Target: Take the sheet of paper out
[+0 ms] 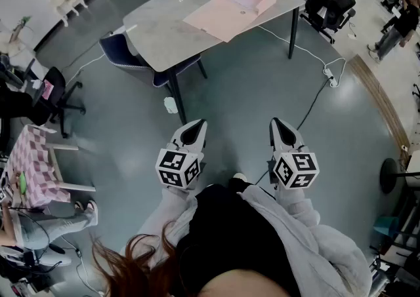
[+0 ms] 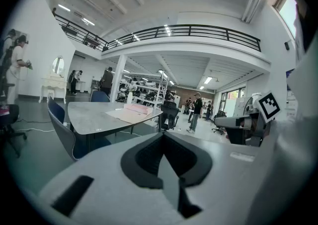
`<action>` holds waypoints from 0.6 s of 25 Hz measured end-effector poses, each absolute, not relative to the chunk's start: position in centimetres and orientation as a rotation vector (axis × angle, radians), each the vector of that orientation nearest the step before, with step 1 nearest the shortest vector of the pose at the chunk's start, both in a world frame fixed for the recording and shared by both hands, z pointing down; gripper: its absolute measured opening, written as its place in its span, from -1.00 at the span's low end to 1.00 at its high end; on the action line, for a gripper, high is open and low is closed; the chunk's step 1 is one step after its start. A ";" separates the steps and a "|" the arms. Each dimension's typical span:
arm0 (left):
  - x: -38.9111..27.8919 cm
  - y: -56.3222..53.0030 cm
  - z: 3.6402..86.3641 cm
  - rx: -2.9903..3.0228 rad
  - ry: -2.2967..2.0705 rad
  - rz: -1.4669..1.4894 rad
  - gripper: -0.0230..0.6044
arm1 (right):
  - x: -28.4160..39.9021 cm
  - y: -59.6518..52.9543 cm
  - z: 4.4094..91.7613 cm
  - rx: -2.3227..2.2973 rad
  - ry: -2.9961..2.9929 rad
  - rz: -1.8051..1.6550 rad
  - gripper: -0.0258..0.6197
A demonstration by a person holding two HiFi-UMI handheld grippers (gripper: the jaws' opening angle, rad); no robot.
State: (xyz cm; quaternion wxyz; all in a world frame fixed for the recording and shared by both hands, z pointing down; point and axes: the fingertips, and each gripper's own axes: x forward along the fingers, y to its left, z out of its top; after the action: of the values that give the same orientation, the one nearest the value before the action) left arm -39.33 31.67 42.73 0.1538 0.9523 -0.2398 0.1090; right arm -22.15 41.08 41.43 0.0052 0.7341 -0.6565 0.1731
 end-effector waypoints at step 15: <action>-36.7 32.8 43.1 2.716 -0.650 0.282 -0.75 | -20.1 42.6 41.9 2.315 -2.033 0.582 -0.89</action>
State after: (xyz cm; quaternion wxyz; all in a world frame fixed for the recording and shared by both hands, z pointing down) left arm -36.71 32.78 43.05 0.1665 0.9541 -0.2283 0.0992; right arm -20.14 42.59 41.90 0.0032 0.7383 -0.6484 0.1857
